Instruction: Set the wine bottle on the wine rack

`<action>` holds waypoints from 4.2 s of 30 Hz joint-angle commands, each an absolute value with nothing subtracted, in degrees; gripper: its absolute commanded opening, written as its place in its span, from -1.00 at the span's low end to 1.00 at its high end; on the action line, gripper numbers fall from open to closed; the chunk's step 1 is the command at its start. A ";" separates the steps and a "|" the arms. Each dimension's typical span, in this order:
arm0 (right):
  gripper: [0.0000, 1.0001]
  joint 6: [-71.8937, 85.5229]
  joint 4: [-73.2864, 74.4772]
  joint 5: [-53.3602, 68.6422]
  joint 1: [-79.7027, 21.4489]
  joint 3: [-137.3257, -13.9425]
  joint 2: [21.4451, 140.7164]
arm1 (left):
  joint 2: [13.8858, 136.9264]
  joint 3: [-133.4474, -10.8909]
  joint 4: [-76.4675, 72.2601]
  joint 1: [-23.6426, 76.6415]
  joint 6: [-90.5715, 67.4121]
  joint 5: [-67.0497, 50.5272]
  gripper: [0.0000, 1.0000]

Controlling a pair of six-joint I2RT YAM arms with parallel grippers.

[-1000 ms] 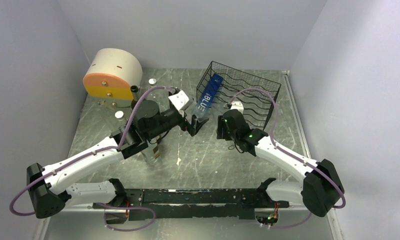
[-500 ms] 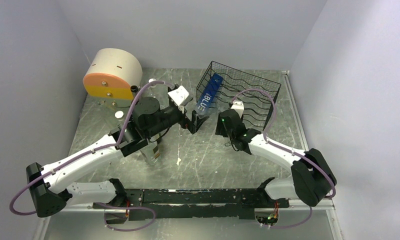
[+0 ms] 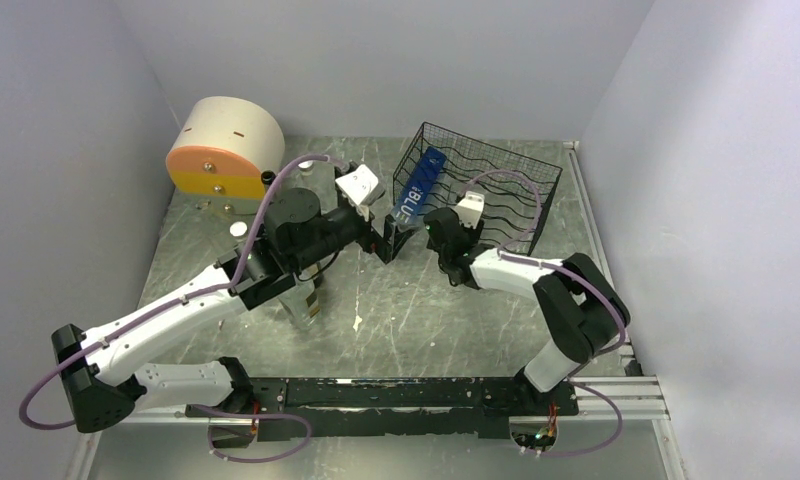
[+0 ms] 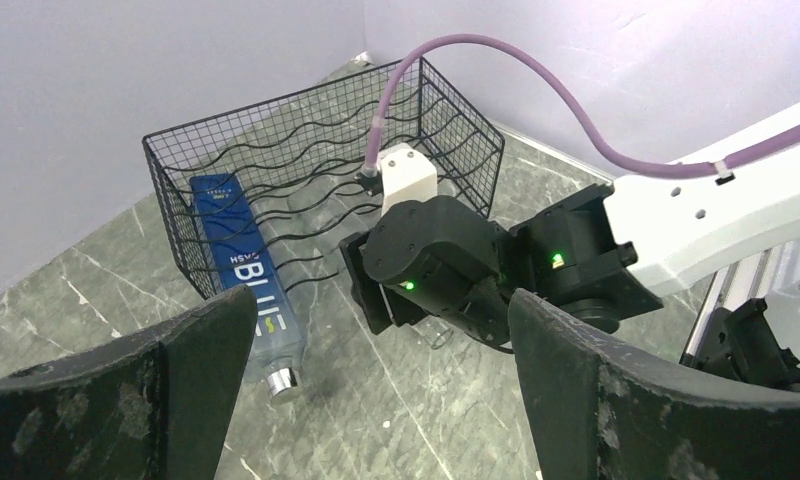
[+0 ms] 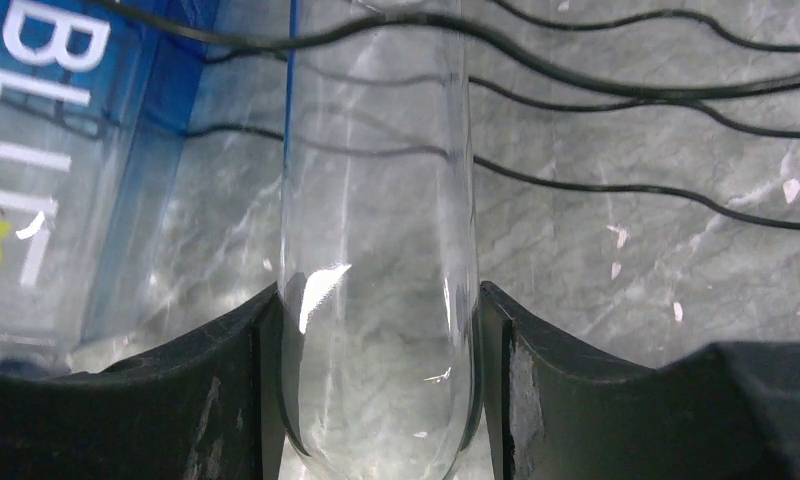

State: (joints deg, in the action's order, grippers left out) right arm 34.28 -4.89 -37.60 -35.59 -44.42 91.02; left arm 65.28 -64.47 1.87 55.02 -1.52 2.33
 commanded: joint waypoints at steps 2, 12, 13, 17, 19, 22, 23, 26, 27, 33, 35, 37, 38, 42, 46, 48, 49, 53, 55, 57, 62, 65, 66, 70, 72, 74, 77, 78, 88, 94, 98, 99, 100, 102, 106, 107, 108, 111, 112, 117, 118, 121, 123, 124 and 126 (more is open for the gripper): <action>-0.98 36.77 -10.71 -46.36 -35.16 -49.55 93.26 | 66.42 -67.96 2.63 55.16 -1.54 3.51 0.99; -0.62 39.53 -7.89 -47.42 -33.47 -55.96 101.14 | 68.20 -70.46 3.77 55.19 -0.66 2.75 0.99; -0.60 39.28 -8.36 -47.59 -33.26 -56.06 101.70 | 68.16 -70.49 3.80 55.18 -0.62 2.54 0.99; -0.50 38.52 -10.28 -47.50 -32.73 -56.30 103.35 | 68.44 -70.53 4.07 55.12 -0.62 1.90 0.99; -0.44 37.84 -11.51 -47.47 -32.59 -56.15 104.01 | 68.78 -70.86 4.13 55.15 -0.62 1.81 0.99; -0.37 36.29 -14.07 -47.23 -32.40 -55.78 104.81 | 69.39 -71.47 4.56 55.12 -0.54 1.59 0.99; -0.35 35.74 -14.60 -47.29 -32.39 -55.87 105.11 | 69.62 -71.62 4.65 55.13 -0.58 1.57 0.99; -0.26 34.34 -15.69 -47.54 -32.19 -56.54 106.40 | 70.11 -72.04 4.99 55.18 -0.62 1.40 0.99; -0.20 34.22 -15.61 -47.67 -32.12 -56.90 106.84 | 70.23 -72.13 5.04 55.18 -0.62 1.37 0.99; 0.38 35.25 -14.45 -48.43 -31.99 -57.07 107.75 | 70.19 -72.13 5.63 55.15 0.02 -0.08 0.99; 0.46 35.38 -14.28 -47.94 -31.99 -57.08 107.30 | 70.06 -71.83 5.49 55.18 0.00 -0.42 0.99; 0.52 35.42 -13.96 -47.52 -32.02 -57.11 107.11 | 69.87 -71.68 5.38 55.17 0.02 -0.65 0.99; 0.57 35.42 -13.64 -47.33 -32.03 -57.13 106.93 | 69.87 -71.71 5.52 55.19 -0.04 -0.51 0.99; 0.70 35.40 -12.65 -46.14 -32.00 -58.79 105.97 | 69.79 -71.65 5.62 55.19 -0.13 -0.13 0.99; 0.76 34.59 -11.11 -43.24 -31.99 -58.67 103.58 | 69.87 -71.71 5.76 55.17 -0.24 0.30 0.99; 0.77 34.21 -9.81 -40.84 -31.95 -58.58 101.83 | 69.83 -71.65 5.80 55.13 -0.26 0.56 0.99; 0.78 34.30 -9.16 -39.41 -31.99 -58.38 100.82 | 69.79 -71.57 5.80 55.16 -0.34 0.80 0.99; 0.79 34.80 -6.27 -34.52 -31.96 -57.80 97.62 | 69.54 -71.03 5.84 55.14 -0.59 1.74 0.99; 0.78 35.28 -3.56 -32.24 -31.94 -56.14 96.57 | 69.44 -70.85 5.93 55.12 -0.74 2.01 0.99; 0.75 35.56 -0.99 -30.13 -31.99 -55.71 96.13 | 69.18 -70.63 6.14 55.18 -0.87 2.10 0.99; 0.57 36.44 2.89 -24.76 -32.01 -53.73 94.88 | 68.26 -69.51 5.98 55.17 -1.22 2.66 0.99; 0.44 37.00 3.37 -22.17 -31.99 -52.45 93.84 | 68.16 -69.13 5.89 55.19 -1.28 2.74 0.99; 0.40 37.12 2.89 -21.56 -31.99 -51.94 93.52 | 68.12 -69.09 5.83 55.13 -1.28 2.84 0.99; 0.23 37.49 2.84 -20.75 -32.01 -52.25 94.30 | 68.23 -68.99 5.71 55.14 -1.27 2.75 0.99; 0.13 37.65 3.12 -20.36 -32.04 -53.11 95.60 | 68.29 -69.16 5.83 55.11 -1.25 2.80 0.99; -0.02 38.27 3.35 -20.24 -32.06 -53.97 96.59 | 68.38 -69.28 6.20 55.12 -1.14 3.02 0.99; -0.21 39.33 2.40 -20.01 -31.99 -54.49 97.33 | 68.30 -69.42 6.43 55.11 -1.23 3.11 0.99; -0.24 39.63 1.89 -19.94 -31.99 -54.56 97.42 | 68.21 -69.50 6.53 55.17 -1.30 3.15 0.99; -0.39 40.37 3.21 -22.06 -31.88 -58.35 100.25 | 68.07 -69.78 6.44 55.19 -1.32 2.98 0.99; -0.35 42.85 6.55 -24.46 -31.63 -61.61 101.43 | 68.49 -70.43 6.67 55.19 -1.14 2.76 0.99; -0.13 43.82 8.53 -25.00 -31.38 -63.88 102.57 | 68.64 -70.86 7.19 55.19 -1.92 2.98 0.99; -0.04 44.00 8.92 -25.11 -31.40 -64.36 102.71 | 68.69 -71.11 7.59 55.14 -2.88 3.49 0.99; 0.05 44.05 9.19 -24.95 -31.40 -64.64 102.62 | 68.79 -71.58 8.09 55.12 -3.70 4.05 0.99; 0.18 43.95 8.90 -24.23 -31.39 -64.58 101.88 | 69.21 -72.72 9.35 55.11 -5.12 4.89 0.99; 0.34 43.33 7.78 -23.19 -31.42 -63.47 98.98 | 70.36 -75.14 12.20 55.11 -7.71 7.21 0.99; 0.37 42.99 8.00 -22.89 -31.38 -63.38 98.30 | 70.56 -75.69 12.74 55.11 -8.15 8.10 0.99; 0.39 42.79 8.26 -22.59 -31.42 -63.29 97.23 | 70.73 -76.26 13.34 55.11 -8.51 8.77 0.99; 0.42 41.48 8.55 -21.12 -31.37 -62.59 94.38 | 70.24 -76.59 13.31 55.11 -8.66 11.30 0.99; 0.43 40.91 8.78 -20.40 -31.31 -62.37 93.40 | 69.82 -76.37 12.90 55.11 -8.08 11.95 0.99; 0.44 35.90 10.32 -14.47 -31.38 -61.54 87.72 | 66.24 -74.49 10.19 55.13 -5.77 16.26 0.99; 0.43 34.39 10.52 -12.44 -31.42 -61.57 86.62 | 65.51 -74.38 10.16 55.15 -5.16 16.48 0.99; 0.39 30.54 9.14 -3.61 -31.38 -60.66 83.28 | 63.57 -74.55 10.04 55.11 -3.40 16.91 0.99; 0.38 27.93 5.02 3.33 -31.36 -58.93 80.64 | 62.40 -75.25 10.31 55.11 -2.51 18.19 0.99; 0.37 26.58 3.01 7.28 -31.44 -58.02 79.33 | 61.73 -75.76 10.67 55.11 -2.02 18.98 0.99; 0.37 24.48 -0.66 13.71 -31.91 -55.96 76.94 | 60.45 -76.79 11.10 55.11 -1.05 20.69 0.99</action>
State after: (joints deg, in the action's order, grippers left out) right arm 31.14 6.83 -2.20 -31.57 -59.31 81.23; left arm 62.83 -74.41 11.81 55.02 -3.86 16.38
